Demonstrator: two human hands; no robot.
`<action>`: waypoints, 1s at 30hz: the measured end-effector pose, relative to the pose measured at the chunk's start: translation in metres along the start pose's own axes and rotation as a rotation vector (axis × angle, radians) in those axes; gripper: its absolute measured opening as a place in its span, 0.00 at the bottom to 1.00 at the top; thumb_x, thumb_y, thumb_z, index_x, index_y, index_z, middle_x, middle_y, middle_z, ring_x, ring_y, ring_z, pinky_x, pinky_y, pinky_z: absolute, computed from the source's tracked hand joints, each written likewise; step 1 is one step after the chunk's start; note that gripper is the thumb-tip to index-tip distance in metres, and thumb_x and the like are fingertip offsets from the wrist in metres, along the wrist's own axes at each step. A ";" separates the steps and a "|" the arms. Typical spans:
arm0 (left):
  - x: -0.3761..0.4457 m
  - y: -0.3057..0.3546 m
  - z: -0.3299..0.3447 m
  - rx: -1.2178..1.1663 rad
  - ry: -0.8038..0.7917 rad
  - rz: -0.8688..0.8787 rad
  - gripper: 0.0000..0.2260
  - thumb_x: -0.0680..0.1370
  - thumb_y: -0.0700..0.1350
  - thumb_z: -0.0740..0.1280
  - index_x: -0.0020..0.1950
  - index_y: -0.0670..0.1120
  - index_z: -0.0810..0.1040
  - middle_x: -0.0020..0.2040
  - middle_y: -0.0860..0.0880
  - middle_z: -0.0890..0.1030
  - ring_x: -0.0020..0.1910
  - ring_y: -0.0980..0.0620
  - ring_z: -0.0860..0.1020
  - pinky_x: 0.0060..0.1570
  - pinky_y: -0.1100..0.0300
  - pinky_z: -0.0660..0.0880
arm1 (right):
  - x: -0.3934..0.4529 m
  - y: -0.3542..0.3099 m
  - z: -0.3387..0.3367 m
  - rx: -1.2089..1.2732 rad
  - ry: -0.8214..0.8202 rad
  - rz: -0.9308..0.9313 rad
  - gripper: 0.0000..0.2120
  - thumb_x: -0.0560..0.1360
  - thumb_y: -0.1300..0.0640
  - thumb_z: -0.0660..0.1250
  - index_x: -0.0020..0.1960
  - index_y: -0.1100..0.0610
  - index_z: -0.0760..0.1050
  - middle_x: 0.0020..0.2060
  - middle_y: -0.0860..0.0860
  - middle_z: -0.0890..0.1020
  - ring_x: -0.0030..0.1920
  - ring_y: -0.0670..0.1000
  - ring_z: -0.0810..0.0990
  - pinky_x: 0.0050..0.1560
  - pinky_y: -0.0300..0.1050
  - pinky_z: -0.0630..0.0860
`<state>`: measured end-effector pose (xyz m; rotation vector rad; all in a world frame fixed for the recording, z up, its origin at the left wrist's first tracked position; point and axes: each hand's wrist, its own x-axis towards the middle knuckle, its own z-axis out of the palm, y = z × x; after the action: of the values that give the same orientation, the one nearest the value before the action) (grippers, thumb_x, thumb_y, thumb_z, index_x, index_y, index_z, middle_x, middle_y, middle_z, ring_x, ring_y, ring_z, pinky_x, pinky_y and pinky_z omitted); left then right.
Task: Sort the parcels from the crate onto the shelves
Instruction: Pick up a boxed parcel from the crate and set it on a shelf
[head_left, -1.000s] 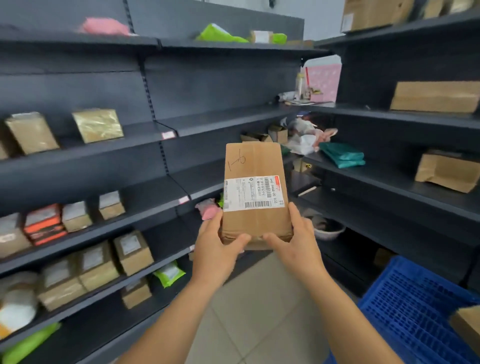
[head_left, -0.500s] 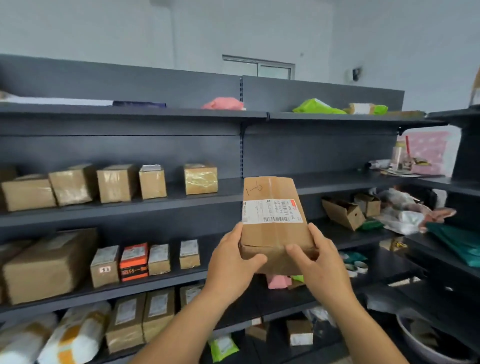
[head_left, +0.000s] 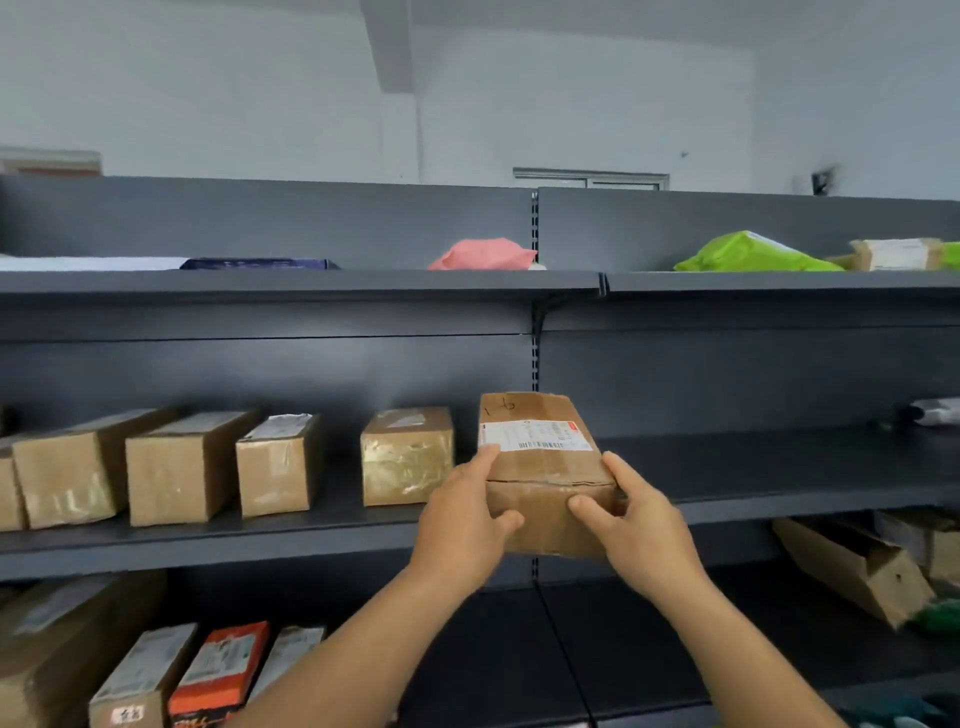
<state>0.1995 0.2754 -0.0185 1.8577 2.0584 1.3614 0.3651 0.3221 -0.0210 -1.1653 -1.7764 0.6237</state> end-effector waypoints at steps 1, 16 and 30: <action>0.017 -0.004 0.006 0.056 -0.002 0.006 0.31 0.76 0.45 0.70 0.75 0.56 0.61 0.68 0.55 0.70 0.64 0.54 0.71 0.64 0.60 0.69 | 0.020 0.003 0.004 -0.023 -0.022 -0.014 0.31 0.77 0.49 0.66 0.76 0.47 0.58 0.63 0.47 0.74 0.56 0.46 0.72 0.48 0.40 0.71; 0.134 -0.083 0.032 0.921 0.040 0.121 0.21 0.78 0.47 0.64 0.71 0.47 0.69 0.73 0.49 0.67 0.76 0.46 0.53 0.72 0.53 0.51 | 0.172 0.021 0.108 -0.255 -0.294 -0.083 0.20 0.77 0.50 0.66 0.67 0.52 0.70 0.55 0.50 0.80 0.55 0.52 0.78 0.54 0.44 0.75; 0.131 -0.095 0.021 0.941 -0.076 0.080 0.31 0.76 0.43 0.69 0.76 0.44 0.59 0.73 0.46 0.65 0.74 0.47 0.58 0.74 0.54 0.50 | 0.150 0.012 0.116 -0.449 -0.303 -0.219 0.35 0.77 0.49 0.65 0.78 0.55 0.52 0.74 0.50 0.59 0.73 0.53 0.59 0.71 0.47 0.61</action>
<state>0.1017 0.4057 -0.0250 2.2021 2.8736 0.2578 0.2449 0.4691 -0.0251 -1.1870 -2.3499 0.2850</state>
